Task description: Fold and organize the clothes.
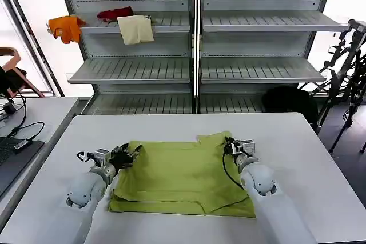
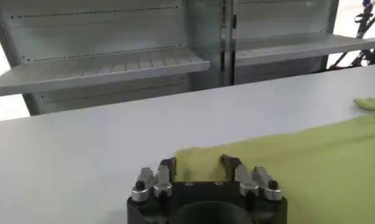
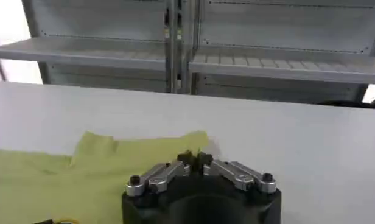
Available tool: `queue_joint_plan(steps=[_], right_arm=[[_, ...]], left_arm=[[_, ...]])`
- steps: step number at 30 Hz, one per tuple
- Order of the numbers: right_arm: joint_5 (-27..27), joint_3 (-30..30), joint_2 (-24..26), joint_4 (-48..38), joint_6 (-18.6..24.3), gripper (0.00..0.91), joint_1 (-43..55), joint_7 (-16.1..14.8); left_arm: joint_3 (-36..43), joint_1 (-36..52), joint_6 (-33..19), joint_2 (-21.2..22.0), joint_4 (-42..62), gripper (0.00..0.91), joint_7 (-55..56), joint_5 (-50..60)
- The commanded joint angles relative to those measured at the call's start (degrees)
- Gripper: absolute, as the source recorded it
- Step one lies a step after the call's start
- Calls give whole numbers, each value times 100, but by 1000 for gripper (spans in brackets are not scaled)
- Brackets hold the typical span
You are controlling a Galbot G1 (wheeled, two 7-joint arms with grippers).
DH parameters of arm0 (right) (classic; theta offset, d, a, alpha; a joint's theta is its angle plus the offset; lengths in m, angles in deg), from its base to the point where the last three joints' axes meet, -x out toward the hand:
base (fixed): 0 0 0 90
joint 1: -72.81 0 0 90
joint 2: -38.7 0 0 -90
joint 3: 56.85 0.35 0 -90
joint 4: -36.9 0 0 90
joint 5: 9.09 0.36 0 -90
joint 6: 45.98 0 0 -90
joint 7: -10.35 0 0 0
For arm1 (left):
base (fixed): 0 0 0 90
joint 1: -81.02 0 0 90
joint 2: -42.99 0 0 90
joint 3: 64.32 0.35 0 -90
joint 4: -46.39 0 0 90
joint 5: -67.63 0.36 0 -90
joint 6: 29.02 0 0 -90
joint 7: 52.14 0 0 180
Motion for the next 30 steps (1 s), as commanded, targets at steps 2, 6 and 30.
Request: queue_joint_plan(steps=[2, 6, 30], right_arm=[[-29, 0, 1, 100, -5, 0, -17, -9], [80, 14, 15, 301, -5, 0, -62, 31], [941, 485, 343, 2749, -9, 0, -1794, 317]], left_arm=[[9, -45, 21, 1, -89, 0, -22, 36], [-6, -55, 16, 12, -108, 0, -108, 86], [-950, -1351, -14, -288, -1724, 0, -289, -888]])
